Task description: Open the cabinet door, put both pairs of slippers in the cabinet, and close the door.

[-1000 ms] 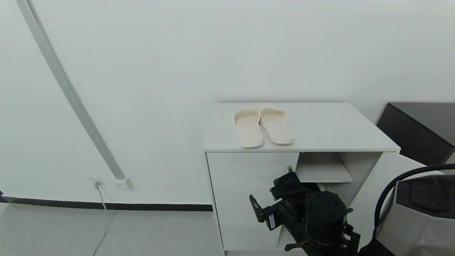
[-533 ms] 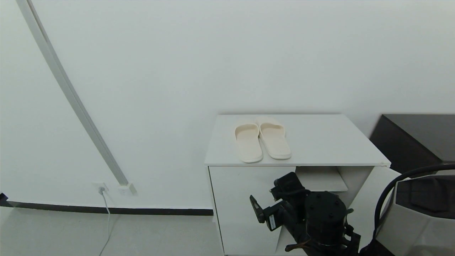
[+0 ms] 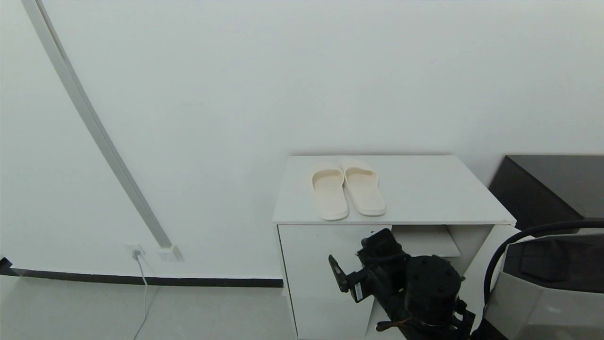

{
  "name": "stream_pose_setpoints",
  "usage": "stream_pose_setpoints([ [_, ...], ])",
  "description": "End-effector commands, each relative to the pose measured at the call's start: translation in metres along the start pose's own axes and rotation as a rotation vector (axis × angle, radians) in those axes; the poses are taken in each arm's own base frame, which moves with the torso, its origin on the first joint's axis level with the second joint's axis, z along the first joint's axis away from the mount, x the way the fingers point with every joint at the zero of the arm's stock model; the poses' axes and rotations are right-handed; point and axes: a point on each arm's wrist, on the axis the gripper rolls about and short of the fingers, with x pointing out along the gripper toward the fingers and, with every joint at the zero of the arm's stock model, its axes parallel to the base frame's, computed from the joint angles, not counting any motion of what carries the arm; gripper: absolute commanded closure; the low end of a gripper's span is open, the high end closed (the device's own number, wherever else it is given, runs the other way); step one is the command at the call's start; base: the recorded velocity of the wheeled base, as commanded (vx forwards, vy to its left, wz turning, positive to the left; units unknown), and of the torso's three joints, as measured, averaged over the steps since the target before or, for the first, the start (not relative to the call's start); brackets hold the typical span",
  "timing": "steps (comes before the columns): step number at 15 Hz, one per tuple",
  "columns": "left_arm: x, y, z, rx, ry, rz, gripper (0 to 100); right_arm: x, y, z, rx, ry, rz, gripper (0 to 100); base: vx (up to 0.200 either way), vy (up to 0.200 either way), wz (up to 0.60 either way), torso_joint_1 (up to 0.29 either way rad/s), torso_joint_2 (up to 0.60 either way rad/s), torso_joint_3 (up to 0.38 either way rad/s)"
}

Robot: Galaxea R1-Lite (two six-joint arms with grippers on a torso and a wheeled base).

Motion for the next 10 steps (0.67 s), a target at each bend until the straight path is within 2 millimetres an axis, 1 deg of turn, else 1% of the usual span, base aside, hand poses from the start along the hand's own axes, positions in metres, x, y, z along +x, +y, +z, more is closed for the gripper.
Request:
stream_pose_setpoints([
  [1, 0.000, 0.000, 0.000, 0.000, 0.000, 0.000, 100, 0.006, 0.001, 0.014, 0.003, -0.012, -0.007, 0, 0.000, 0.000, 0.00, 0.000, 0.00, 0.000],
  [3, 0.000, 0.000, 0.000, 0.001, 0.000, 0.000, 100, 0.010, -0.002, 0.035, 0.001, 0.017, -0.008, 0, 0.000, 0.000, 0.00, 0.000, 0.00, 0.000],
  [5, 0.000, 0.000, 0.000, 0.001, 0.000, 0.000, 100, 0.019, -0.003, 0.056, 0.067, 0.023, -0.022, 0, 0.000, 0.000, 0.00, 0.000, 0.00, 0.000],
  [7, 0.000, 0.000, 0.000, 0.001, 0.000, 0.000, 100, 0.027, -0.005, 0.081, 0.112, 0.024, -0.099, 0, 0.000, 0.000, 0.00, 0.000, 0.00, 0.000],
  [8, 0.000, 0.000, 0.000, 0.003, 0.000, 0.000, 100, 0.028, -0.005, 0.085, 0.118, 0.021, -0.112, 0, 0.000, 0.000, 0.00, 0.000, 0.00, 0.000],
  [9, 0.000, 0.000, 0.000, 0.003, 0.000, 0.000, 100, 0.036, -0.011, 0.099, 0.125, 0.016, -0.146, 0, 0.000, 0.000, 0.00, 0.000, 0.00, 0.000],
  [10, 0.000, 0.000, 0.000, 0.003, 0.000, 0.000, 100, 0.038, -0.011, 0.101, 0.124, 0.022, -0.147, 0, 0.000, 0.000, 0.00, 0.000, 0.00, 0.000],
])
